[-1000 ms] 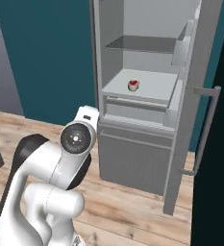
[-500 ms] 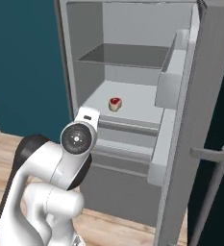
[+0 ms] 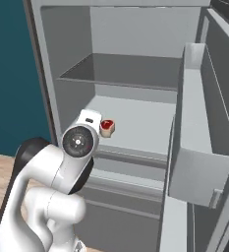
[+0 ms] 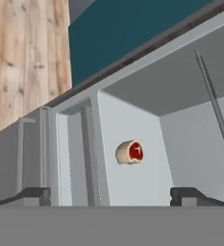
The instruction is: Gather the garlic and bell pepper from the fridge and place them on a tray on the dining counter. Then gather the steaks from the fridge and place them on the other tray.
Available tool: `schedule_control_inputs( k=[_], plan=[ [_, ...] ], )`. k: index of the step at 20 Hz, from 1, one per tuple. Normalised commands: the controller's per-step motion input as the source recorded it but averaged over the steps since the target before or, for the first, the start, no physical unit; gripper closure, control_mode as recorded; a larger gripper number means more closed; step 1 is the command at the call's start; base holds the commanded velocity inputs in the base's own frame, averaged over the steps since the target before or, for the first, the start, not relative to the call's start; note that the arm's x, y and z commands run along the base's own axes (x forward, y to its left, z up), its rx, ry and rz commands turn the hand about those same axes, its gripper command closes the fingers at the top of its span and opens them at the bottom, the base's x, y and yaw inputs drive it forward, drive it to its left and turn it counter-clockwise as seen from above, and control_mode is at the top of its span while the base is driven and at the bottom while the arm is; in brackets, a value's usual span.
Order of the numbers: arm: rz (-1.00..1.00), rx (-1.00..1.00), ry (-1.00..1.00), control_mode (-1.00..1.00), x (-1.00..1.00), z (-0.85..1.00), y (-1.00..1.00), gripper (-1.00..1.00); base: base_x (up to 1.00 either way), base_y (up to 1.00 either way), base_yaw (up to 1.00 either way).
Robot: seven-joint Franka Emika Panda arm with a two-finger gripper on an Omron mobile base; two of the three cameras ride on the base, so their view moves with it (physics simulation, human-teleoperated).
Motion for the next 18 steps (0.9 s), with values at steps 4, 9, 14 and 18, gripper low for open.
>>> schedule_control_inputs(
  k=[4,9,14,18],
  plan=[
    [0.00,0.00,0.00,1.00,0.00,0.00,0.00,-1.00,0.38,0.19,-0.13],
    [0.00,0.00,0.00,1.00,0.00,0.00,0.00,-1.00,0.16,0.11,-0.10],
    [0.00,0.00,0.00,1.00,0.00,0.00,0.00,-1.00,0.34,0.15,-0.03],
    [0.00,0.00,0.00,1.00,0.00,0.00,0.00,-1.00,0.43,0.18,-0.01]
  ],
)
